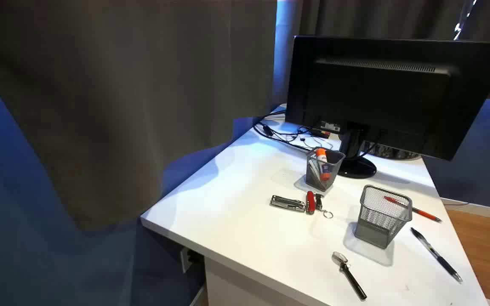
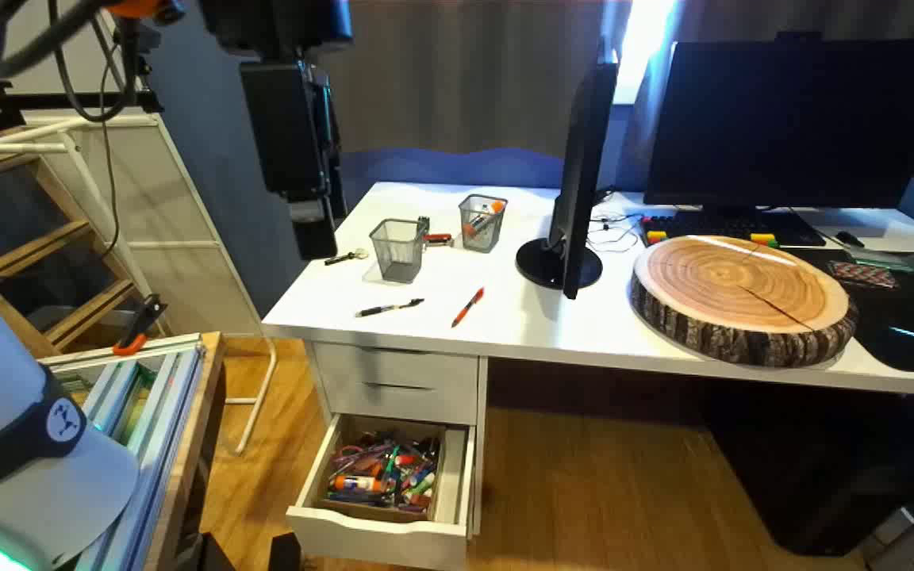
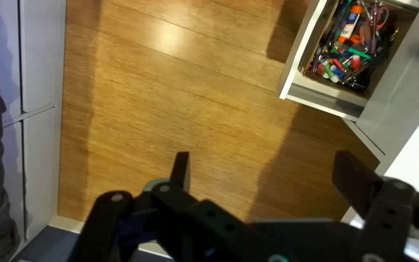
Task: Pick up the black pen next to the orange pen and put it on top of the desktop pen and pencils basket
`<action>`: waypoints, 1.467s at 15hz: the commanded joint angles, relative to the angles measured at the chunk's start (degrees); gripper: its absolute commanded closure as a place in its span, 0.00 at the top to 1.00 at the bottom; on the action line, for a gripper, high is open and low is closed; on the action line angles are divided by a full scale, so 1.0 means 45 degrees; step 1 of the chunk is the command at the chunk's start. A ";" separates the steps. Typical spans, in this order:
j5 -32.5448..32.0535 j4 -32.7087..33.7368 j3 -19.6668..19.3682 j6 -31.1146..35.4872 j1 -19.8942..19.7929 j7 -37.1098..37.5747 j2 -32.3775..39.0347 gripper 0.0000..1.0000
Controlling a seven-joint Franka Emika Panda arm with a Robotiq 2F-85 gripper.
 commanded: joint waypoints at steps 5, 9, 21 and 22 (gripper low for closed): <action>-0.0062 -0.0114 -0.0082 -0.0060 0.0093 0.0059 0.0127 1.00; 0.0616 0.0016 -0.0236 0.0084 0.0429 0.0020 0.0760 1.00; 0.3373 0.2773 0.2767 0.2158 0.4823 0.0147 0.8317 1.00; 0.3285 0.3061 0.2947 0.2195 0.4891 0.0353 0.8889 1.00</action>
